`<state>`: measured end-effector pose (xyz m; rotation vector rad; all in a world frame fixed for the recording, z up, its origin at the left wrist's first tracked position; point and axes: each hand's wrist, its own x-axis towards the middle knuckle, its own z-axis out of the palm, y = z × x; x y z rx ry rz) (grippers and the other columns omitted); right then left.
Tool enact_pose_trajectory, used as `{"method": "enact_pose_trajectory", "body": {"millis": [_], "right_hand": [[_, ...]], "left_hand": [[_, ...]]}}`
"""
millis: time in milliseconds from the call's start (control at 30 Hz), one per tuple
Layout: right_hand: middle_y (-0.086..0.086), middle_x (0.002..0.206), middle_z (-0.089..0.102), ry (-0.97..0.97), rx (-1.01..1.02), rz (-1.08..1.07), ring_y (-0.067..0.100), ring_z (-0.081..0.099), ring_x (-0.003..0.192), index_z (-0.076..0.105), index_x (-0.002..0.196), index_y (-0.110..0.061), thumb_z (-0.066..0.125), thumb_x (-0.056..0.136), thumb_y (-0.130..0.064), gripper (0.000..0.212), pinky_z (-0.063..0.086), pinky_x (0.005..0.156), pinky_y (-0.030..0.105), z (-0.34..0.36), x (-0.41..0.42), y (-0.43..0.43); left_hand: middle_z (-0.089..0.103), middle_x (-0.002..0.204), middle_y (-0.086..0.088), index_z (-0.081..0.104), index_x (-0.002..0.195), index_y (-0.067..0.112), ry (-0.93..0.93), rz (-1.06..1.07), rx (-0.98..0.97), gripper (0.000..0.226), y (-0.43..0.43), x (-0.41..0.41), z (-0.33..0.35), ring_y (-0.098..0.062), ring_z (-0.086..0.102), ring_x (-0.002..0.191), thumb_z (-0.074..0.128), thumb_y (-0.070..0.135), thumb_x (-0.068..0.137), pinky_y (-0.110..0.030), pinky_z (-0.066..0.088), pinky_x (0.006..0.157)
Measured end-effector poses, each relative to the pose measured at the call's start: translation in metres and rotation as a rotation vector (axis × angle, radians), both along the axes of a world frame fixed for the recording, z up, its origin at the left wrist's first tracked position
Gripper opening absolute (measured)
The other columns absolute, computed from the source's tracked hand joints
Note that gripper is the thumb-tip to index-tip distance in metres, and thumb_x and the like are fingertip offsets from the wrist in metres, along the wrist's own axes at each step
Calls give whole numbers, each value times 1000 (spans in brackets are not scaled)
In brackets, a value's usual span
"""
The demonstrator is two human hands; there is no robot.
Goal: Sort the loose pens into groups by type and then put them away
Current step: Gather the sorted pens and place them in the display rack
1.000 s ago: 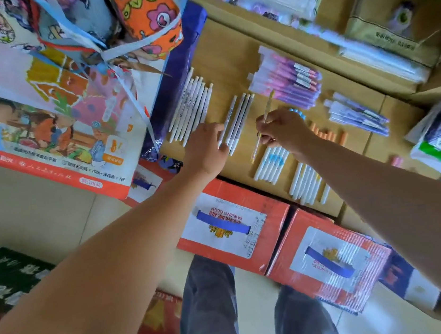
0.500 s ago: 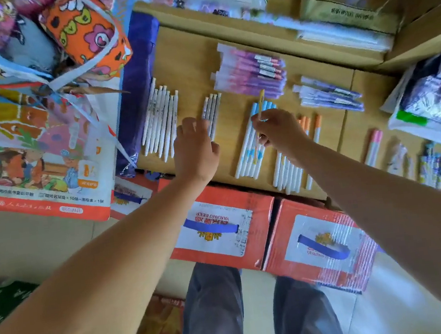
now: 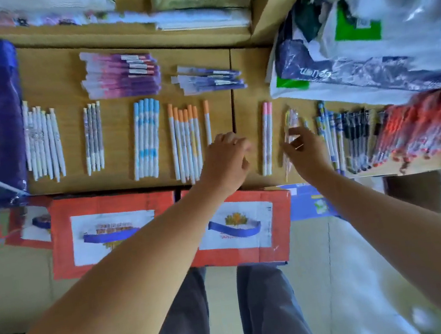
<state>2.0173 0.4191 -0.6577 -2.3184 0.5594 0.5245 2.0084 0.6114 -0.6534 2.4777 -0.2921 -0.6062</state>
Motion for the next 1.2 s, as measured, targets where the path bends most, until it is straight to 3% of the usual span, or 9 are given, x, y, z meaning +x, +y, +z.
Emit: {"method": "enact_pose_trajectory", "body": {"millis": [200,300,433,633,767,967,1100,1200], "right_hand": [[6,89,70,41,-233,68,27,64,85,63,111,-17,64,87,-23,24,42,64,27,-7,-11,-75],[8,95,70,33,-255,118,30,64,88,60,109,-17,62,87,-21,23,45,64,29,-17,-7,-87],[12,98,65,43,-293,235,31,60,85,54,111,-12,61,88,-20,25,37,61,29,-29,0,-90],[8,85,55,6,-294,328,24,48,69,47,111,-7,64,88,-20,31,34,56,29,-36,6,-96],[12,104,61,-69,-257,393,28,61,82,54,112,-6,65,87,-22,32,44,61,29,-41,10,-101],[13,111,59,-126,-192,364,29,60,90,55,119,-7,67,87,-22,37,41,66,28,-38,11,-107],[10,102,62,-182,-50,345,22,58,80,60,116,-9,66,85,-17,32,52,70,34,-33,5,-115],[3,92,63,-214,36,337,18,59,71,64,110,-10,63,86,-13,24,52,65,34,-26,-2,-124]], "left_hand": [[33,140,-14,49,134,22,56,5,73,52,-69,-8,-16,-35,38,126,59,13,84,-45,43,97],[23,149,-17,48,137,24,22,54,80,57,-90,-9,-22,-36,27,137,63,15,82,-46,38,103],[18,153,-17,49,136,24,-23,73,153,59,-108,-9,-28,-35,17,141,66,17,81,-45,32,106],[29,147,-13,57,120,14,-96,112,289,45,-124,-9,-31,-33,26,135,66,25,77,-43,30,104],[27,146,-12,57,116,14,-79,111,317,37,-131,-8,-34,-32,23,135,62,27,82,-41,25,106],[28,146,-11,56,118,15,-68,90,326,37,-135,-8,-32,-31,24,134,61,28,84,-42,26,107],[34,142,-12,55,118,13,-98,86,338,38,-140,-5,-25,-32,30,130,61,23,82,-41,29,104],[40,136,-12,55,119,13,-132,36,337,41,-144,-2,-17,-33,37,123,61,21,80,-41,33,99]]}}
